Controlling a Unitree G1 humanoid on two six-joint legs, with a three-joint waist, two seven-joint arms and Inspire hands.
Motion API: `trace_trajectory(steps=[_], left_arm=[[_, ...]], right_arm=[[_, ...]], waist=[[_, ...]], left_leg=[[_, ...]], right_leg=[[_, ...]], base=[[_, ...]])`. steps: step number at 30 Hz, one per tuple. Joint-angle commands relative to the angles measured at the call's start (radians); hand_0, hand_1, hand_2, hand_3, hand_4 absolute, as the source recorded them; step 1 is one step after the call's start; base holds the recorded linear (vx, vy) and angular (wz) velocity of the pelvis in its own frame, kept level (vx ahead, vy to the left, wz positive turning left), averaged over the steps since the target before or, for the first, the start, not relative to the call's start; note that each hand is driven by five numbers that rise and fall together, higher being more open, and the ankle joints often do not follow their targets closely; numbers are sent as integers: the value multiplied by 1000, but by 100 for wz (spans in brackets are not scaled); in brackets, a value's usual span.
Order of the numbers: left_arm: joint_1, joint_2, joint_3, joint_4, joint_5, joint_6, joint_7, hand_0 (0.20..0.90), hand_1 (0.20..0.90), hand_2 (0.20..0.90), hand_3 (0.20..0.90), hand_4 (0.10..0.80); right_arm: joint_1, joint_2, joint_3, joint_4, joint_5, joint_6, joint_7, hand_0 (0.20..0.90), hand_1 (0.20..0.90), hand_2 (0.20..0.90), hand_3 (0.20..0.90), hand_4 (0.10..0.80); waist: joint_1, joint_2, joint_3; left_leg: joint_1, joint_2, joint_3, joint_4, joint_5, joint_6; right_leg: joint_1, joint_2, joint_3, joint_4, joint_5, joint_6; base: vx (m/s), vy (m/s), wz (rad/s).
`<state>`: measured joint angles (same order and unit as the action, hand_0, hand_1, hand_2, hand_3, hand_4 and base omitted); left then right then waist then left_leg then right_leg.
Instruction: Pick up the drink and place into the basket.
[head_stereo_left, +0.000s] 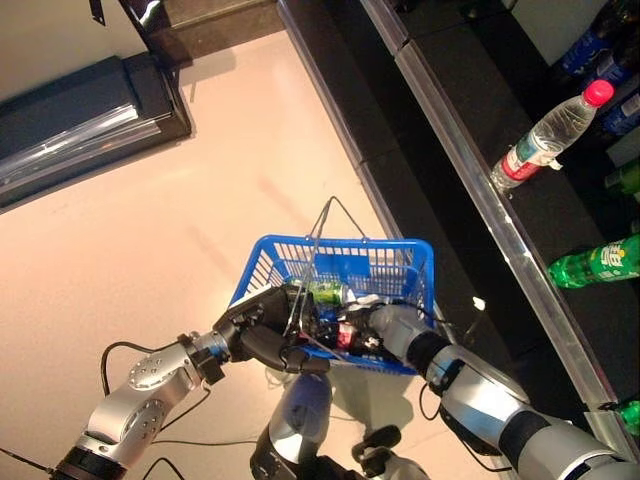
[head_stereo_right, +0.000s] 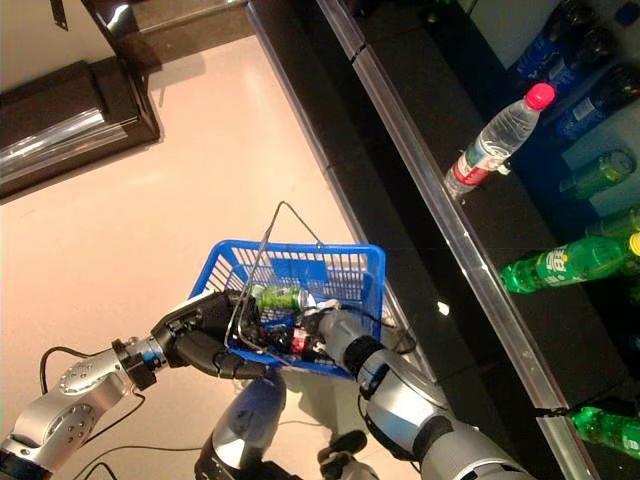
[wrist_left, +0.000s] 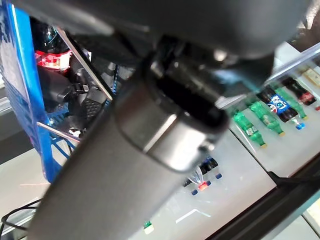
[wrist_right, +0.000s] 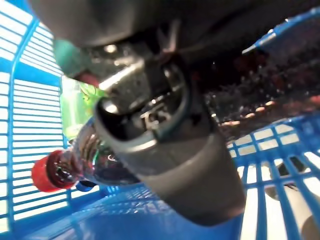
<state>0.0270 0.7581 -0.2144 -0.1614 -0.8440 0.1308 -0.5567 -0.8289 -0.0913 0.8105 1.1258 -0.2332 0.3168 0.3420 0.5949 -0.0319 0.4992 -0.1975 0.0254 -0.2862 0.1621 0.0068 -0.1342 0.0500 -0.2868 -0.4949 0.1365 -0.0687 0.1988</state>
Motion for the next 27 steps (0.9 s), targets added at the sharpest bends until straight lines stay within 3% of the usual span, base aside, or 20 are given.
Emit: trace_trajectory(steps=[1,6,7,12,20,27], left_arm=[[-142,-134,165,-508,-405,-214,-201,300,300,300,200,100],[-86,-113,222,-484,-416,-231,-228,300,300,300,200,100],[-59,-111,248,-469,-418,-237,-244,300,300,300,200,100],[3,-117,314,-415,-428,-251,-277,300,300,300,200,100],[74,-128,394,-323,-394,-291,-255,300,300,300,200,100],[15,-151,360,-222,-278,-315,-125,300,300,300,200,100]], right_arm=[[37,-40,36,-63,134,-24,-86,900,900,900,900,800],[54,-169,38,-422,187,79,-155,900,900,900,900,800],[74,-216,27,-585,198,121,-189,900,900,900,900,800],[118,-353,-35,-917,224,136,-219,900,900,900,900,800],[202,-485,-176,-1255,262,94,-165,900,900,900,900,800],[242,-508,-211,-1400,383,18,-137,900,900,900,900,800]], waist=[[-30,12,-28],[-54,-9,-24],[-67,-18,-22],[-104,-38,-31],[-147,-51,-43],[-188,-75,-67]], left_leg=[[-53,-8,68,-3,67,60],[-54,8,83,-4,68,54],[-50,14,87,-5,66,52],[-40,29,110,-6,56,50],[-36,40,133,-3,48,51],[-12,52,153,-1,35,49]], right_leg=[[-31,9,-13,63,58,-58],[-35,18,-5,58,59,-58],[-36,21,0,59,58,-60],[-45,31,20,64,49,-64],[-52,40,42,61,45,-66],[-44,50,67,64,39,-63]], base=[[0,0,0],[0,0,0],[-2,-4,-4],[-1,10,-6],[-15,8,-8],[19,-3,-3]])
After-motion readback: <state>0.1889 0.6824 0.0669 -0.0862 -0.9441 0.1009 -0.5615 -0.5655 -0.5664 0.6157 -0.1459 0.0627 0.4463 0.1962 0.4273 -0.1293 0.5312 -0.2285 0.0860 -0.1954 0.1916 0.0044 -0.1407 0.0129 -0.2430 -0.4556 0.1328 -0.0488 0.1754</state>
